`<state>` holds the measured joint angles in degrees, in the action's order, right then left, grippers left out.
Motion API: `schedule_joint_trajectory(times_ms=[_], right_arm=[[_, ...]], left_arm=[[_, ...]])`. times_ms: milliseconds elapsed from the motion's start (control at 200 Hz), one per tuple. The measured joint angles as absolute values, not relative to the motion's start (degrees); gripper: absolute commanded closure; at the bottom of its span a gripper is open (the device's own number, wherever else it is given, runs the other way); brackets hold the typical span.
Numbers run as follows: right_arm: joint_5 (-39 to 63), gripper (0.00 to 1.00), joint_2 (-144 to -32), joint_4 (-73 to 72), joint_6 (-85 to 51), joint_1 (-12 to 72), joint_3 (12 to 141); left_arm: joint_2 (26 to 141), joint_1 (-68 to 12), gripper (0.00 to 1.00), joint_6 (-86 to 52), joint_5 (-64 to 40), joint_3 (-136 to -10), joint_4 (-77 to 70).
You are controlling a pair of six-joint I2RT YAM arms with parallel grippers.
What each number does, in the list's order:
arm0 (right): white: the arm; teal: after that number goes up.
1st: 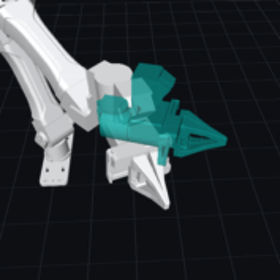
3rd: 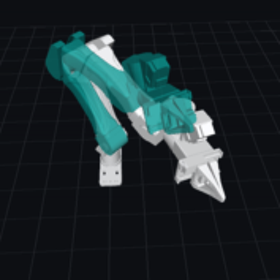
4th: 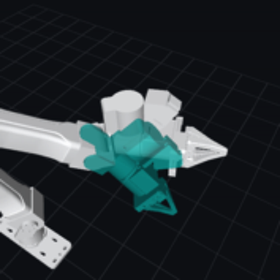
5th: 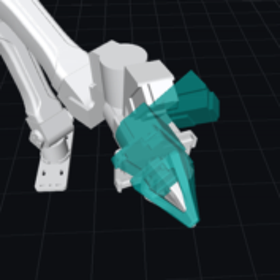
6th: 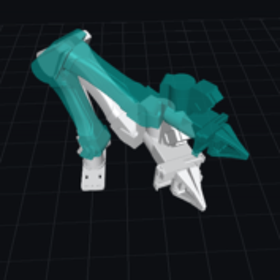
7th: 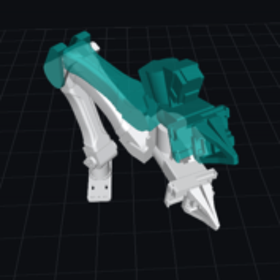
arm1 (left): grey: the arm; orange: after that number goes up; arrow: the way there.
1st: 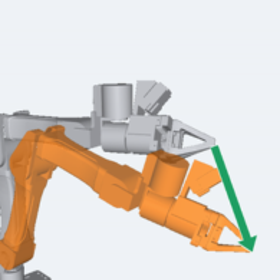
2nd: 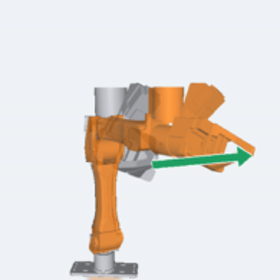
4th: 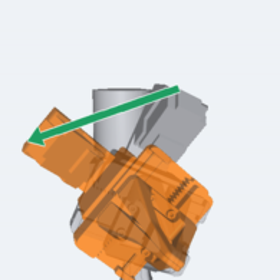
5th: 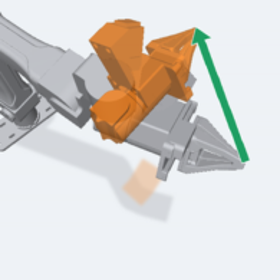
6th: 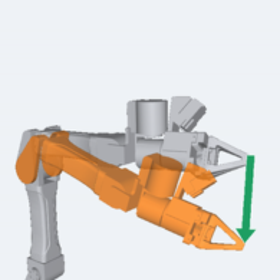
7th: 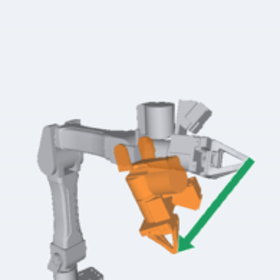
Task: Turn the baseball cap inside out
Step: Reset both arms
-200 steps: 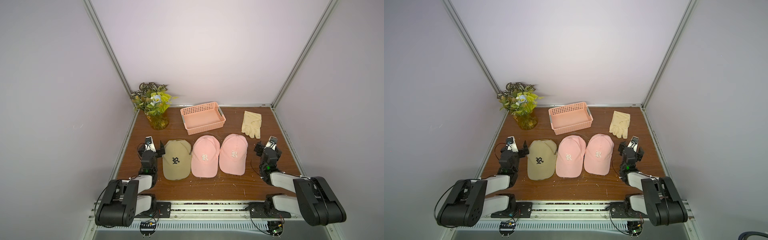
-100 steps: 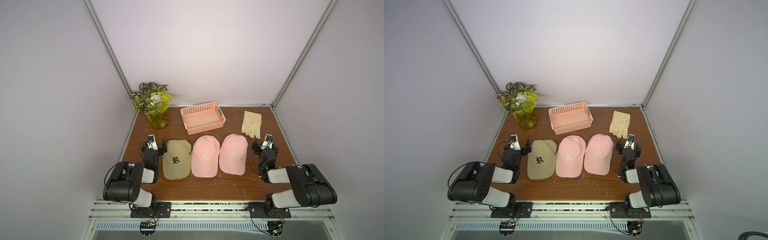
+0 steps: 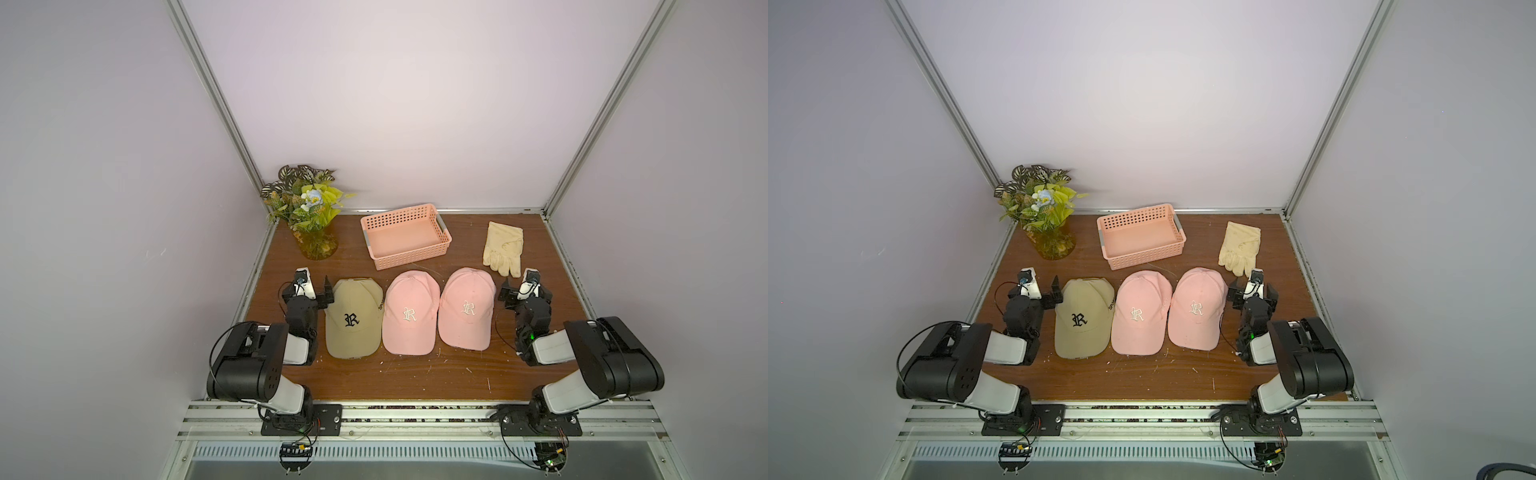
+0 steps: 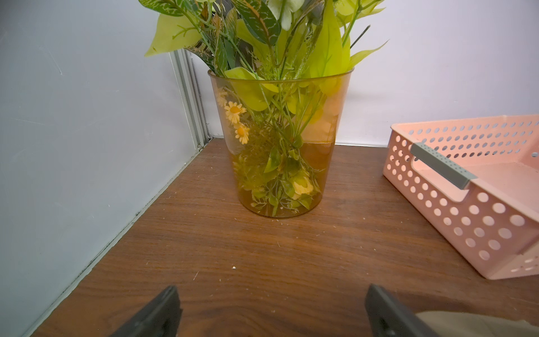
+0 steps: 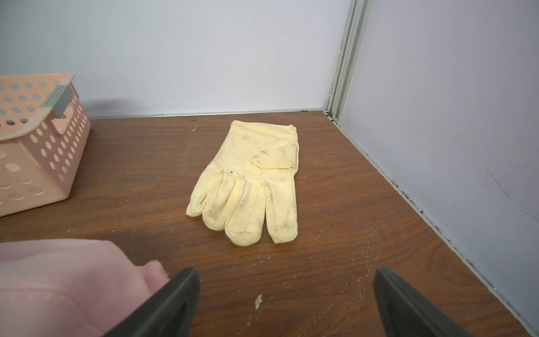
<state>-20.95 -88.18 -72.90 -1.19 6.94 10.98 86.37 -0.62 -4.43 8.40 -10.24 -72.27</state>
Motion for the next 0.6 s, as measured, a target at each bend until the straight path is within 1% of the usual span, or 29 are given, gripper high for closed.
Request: schedule_joint_trajectory(times_ms=[600], right_arm=[[-20.7, 0.00, -88.2, -72.9, -1.2, 6.9, 11.0]], left_arm=[[86.7, -0.6, 0.01, -4.2, 8.4, -10.2, -72.3]])
